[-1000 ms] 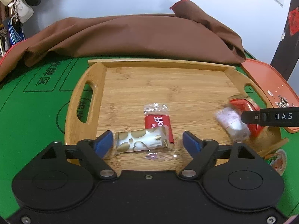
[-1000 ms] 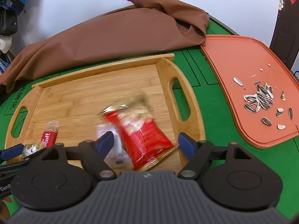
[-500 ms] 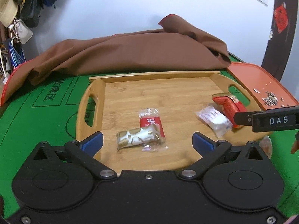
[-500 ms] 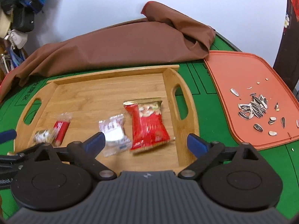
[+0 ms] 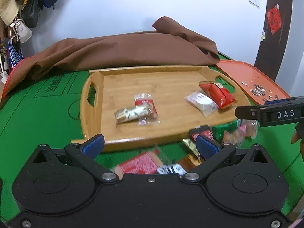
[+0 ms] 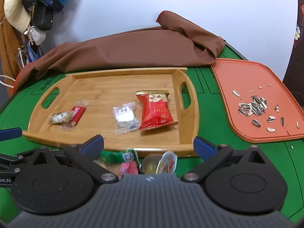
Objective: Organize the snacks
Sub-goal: 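Move both tools back over the remaining snack pile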
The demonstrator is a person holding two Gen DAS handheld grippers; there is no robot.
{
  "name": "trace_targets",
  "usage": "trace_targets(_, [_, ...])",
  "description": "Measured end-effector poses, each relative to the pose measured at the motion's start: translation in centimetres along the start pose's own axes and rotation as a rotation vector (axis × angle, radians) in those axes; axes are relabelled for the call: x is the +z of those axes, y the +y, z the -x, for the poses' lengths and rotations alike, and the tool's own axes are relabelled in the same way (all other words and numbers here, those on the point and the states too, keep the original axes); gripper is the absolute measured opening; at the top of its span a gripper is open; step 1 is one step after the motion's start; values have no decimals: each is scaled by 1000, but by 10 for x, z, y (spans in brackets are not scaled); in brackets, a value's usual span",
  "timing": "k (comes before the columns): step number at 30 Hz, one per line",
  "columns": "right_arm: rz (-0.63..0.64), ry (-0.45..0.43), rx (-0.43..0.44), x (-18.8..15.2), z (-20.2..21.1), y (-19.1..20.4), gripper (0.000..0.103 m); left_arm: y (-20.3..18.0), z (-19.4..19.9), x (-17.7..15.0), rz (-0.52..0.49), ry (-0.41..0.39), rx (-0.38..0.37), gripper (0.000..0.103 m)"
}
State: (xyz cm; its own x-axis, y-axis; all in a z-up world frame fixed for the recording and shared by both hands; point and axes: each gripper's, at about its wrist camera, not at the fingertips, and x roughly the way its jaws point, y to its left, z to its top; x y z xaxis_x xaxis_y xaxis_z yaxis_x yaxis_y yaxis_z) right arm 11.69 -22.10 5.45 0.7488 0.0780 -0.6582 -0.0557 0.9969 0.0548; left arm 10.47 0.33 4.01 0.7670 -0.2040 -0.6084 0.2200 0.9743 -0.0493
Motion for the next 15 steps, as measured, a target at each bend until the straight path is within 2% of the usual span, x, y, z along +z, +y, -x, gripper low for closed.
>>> trace_targets(9, [31, 12, 21, -24, 9, -2, 103, -3, 11, -26, -15, 20, -24, 103])
trace_targets(15, [35, 27, 2, -33, 7, -7, 103, -6, 17, -38, -28, 33, -38, 103])
